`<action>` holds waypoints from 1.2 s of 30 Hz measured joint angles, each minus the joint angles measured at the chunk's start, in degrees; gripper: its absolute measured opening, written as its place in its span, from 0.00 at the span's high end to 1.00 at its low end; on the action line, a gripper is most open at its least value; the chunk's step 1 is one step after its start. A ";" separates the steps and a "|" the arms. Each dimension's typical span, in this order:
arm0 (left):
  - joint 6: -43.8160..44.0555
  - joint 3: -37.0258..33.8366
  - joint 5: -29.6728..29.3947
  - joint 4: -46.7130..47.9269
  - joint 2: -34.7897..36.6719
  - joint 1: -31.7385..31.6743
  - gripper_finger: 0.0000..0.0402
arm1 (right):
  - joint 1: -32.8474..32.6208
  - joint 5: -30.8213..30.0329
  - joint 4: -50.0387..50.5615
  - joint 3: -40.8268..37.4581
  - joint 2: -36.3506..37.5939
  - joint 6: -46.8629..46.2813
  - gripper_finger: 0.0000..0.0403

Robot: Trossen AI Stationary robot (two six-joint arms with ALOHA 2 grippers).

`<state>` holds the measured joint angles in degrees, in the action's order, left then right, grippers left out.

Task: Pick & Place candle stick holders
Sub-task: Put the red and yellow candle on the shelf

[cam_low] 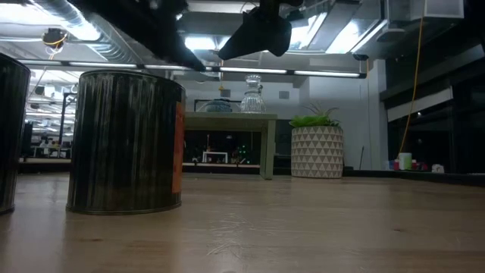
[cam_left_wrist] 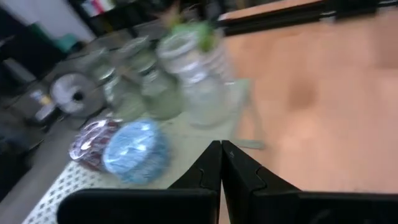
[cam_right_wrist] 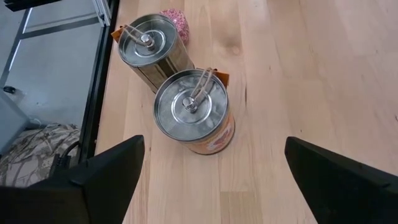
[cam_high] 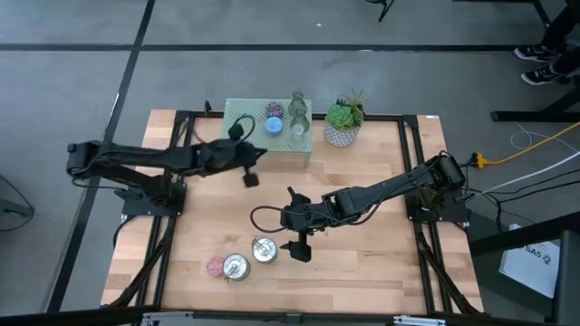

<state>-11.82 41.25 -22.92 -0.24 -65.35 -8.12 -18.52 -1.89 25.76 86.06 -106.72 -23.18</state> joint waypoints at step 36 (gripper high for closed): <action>61.70 -7.37 15.92 32.18 11.81 52.10 0.36 | -0.07 0.01 0.09 0.00 0.00 1.55 0.03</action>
<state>49.88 33.89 -7.00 31.94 -53.54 43.98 -18.59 -1.88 25.85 86.06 -106.72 -21.63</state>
